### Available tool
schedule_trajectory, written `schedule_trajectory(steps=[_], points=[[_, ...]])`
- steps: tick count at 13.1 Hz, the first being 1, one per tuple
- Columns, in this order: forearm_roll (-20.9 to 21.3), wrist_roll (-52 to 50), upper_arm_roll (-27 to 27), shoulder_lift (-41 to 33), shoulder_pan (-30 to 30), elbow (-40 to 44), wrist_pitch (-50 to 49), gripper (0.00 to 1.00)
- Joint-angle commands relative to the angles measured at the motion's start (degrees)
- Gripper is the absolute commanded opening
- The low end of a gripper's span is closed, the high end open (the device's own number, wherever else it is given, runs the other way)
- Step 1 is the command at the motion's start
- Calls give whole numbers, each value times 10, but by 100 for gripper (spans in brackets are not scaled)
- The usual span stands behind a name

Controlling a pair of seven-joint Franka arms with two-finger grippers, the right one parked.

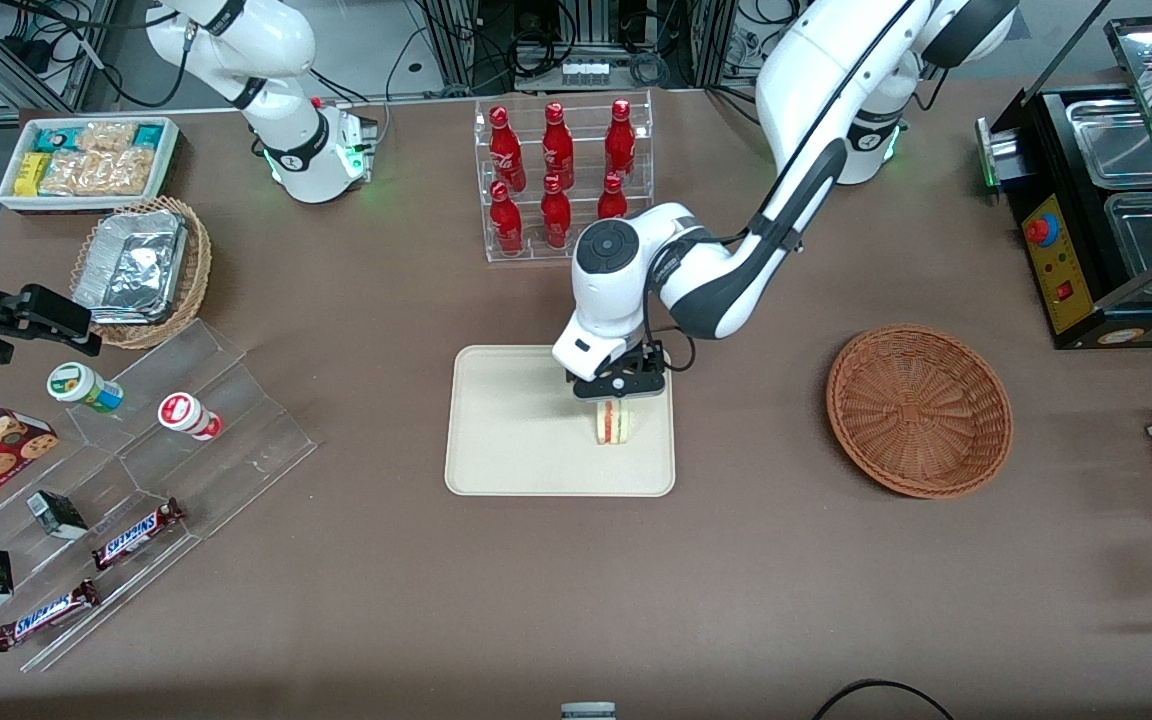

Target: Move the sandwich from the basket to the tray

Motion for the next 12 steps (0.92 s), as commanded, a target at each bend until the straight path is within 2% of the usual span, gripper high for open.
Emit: schedule_trajectory(steps=[1,7,12], points=[[-32,-10,1,-48,11,20,-72,100],[-70,13,1,-146,88,23,-167,100],[-103,145,1,-191,172,22,-225,100]])
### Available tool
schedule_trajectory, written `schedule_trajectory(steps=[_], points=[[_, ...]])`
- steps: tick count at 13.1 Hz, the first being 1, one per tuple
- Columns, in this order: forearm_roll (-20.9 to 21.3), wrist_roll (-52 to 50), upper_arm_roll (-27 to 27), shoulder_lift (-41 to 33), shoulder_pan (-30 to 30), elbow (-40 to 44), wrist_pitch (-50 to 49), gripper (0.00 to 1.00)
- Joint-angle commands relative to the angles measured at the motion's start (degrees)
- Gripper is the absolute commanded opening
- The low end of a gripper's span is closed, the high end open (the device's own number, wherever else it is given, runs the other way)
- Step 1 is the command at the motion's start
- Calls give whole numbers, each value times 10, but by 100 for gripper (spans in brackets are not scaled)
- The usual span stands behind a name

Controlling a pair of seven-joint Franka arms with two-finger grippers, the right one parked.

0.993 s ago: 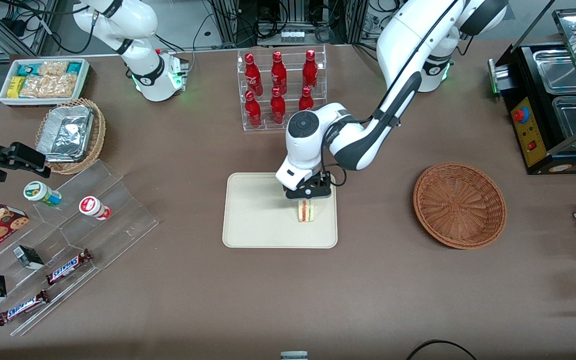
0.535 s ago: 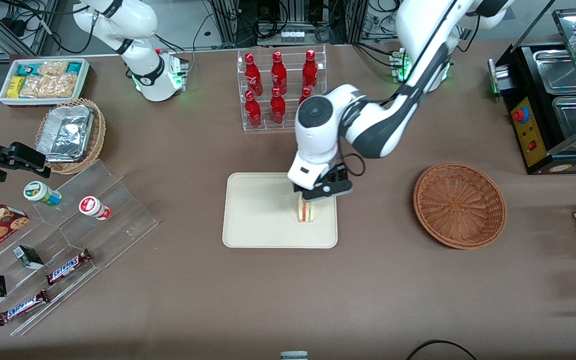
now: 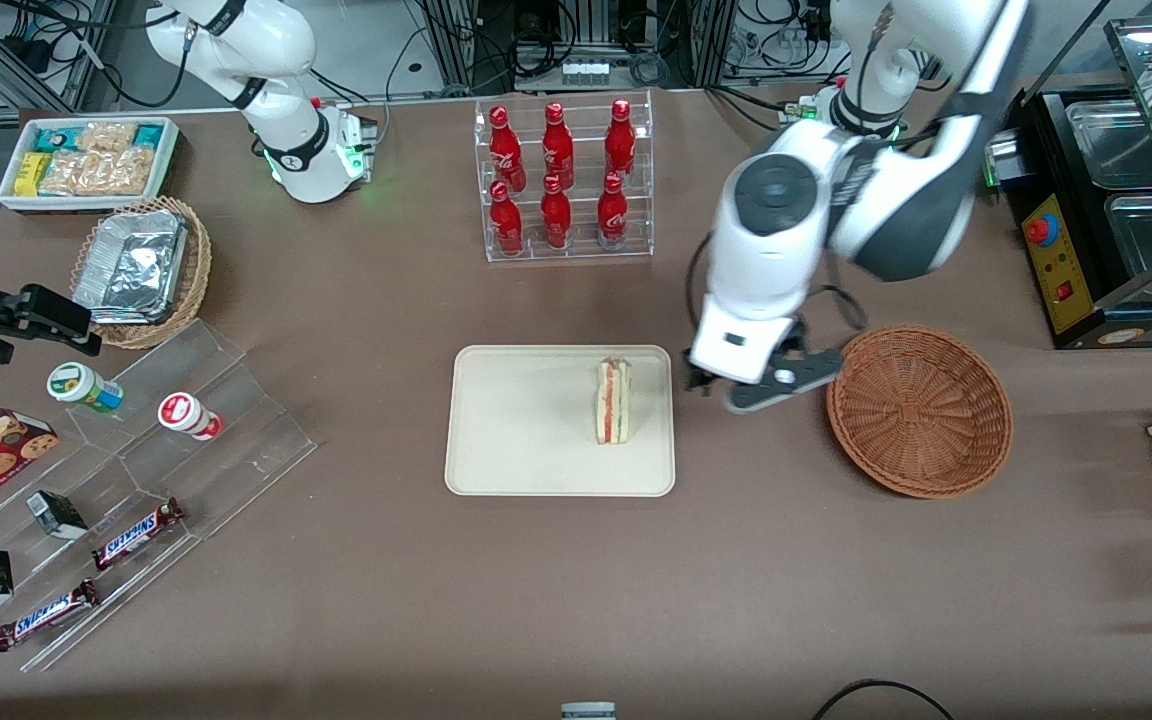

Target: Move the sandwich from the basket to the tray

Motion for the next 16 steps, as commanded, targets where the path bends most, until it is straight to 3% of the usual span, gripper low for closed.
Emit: schedule_trajectory(steps=[1,6,9,16], points=[[-14,67,-4,-27,42,-11,-33,100],[-67,210,-2,-63,123,-12,-70,100],[-118,310,78,-97,119,-12,-98,100],[-120,473,178,-176,117,-20,-197,100]])
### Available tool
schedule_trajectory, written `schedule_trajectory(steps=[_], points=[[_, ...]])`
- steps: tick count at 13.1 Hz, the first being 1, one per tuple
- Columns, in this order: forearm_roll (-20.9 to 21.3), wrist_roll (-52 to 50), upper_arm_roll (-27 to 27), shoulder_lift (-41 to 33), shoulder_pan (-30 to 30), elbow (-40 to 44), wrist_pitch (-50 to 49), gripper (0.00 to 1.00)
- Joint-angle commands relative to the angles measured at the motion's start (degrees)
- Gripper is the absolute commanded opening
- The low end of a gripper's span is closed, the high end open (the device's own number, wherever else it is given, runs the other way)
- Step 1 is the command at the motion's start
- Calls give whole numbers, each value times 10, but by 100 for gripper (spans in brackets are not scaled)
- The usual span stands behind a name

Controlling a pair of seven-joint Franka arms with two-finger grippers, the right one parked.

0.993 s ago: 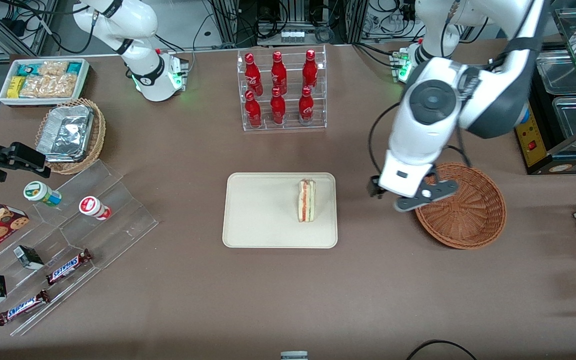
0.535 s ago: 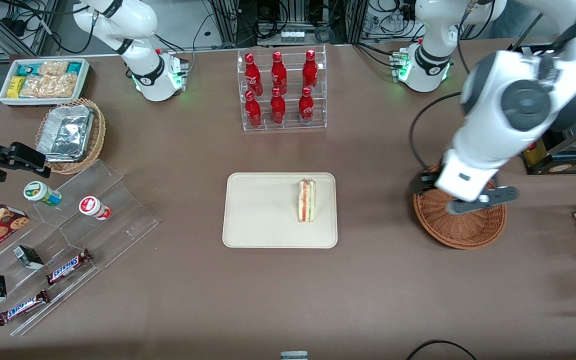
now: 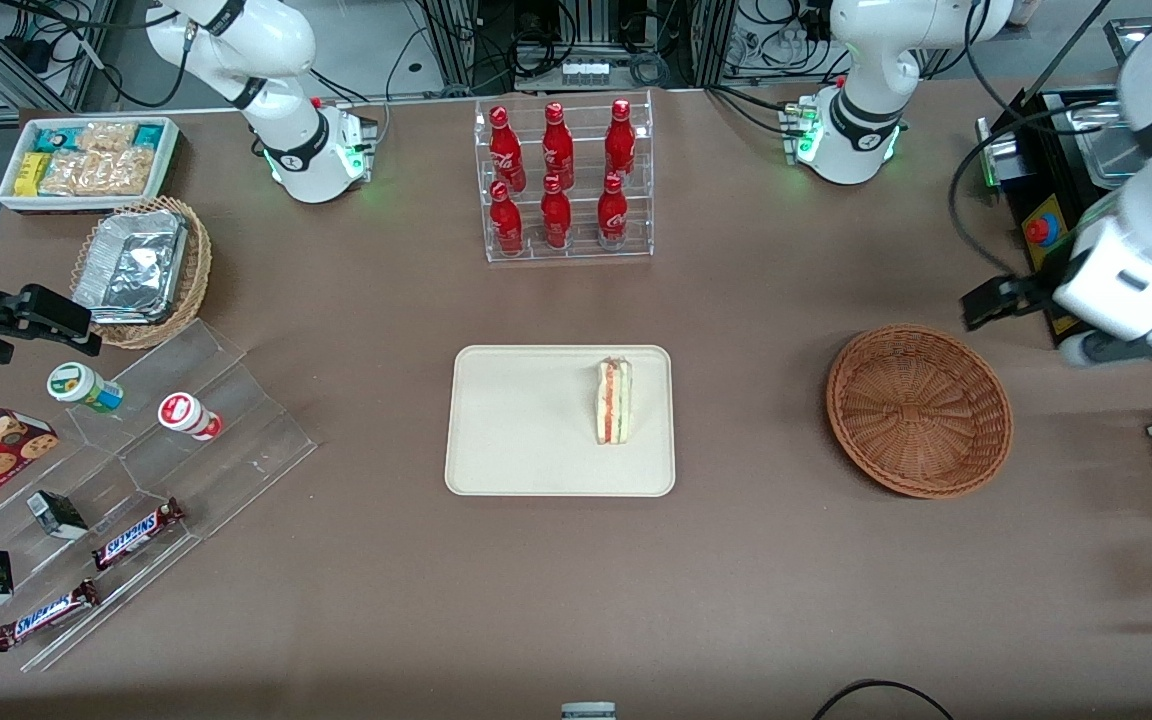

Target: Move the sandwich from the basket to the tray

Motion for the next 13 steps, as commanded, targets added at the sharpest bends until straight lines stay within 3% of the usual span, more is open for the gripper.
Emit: schedule_trajectory(steps=[1,6,13], points=[[-10,38,22,-33,-3,-18,-20,100],[-8,35,25,-52,-29,11,-49,100],[-22,76,75,-49,-35,62,-102,100]])
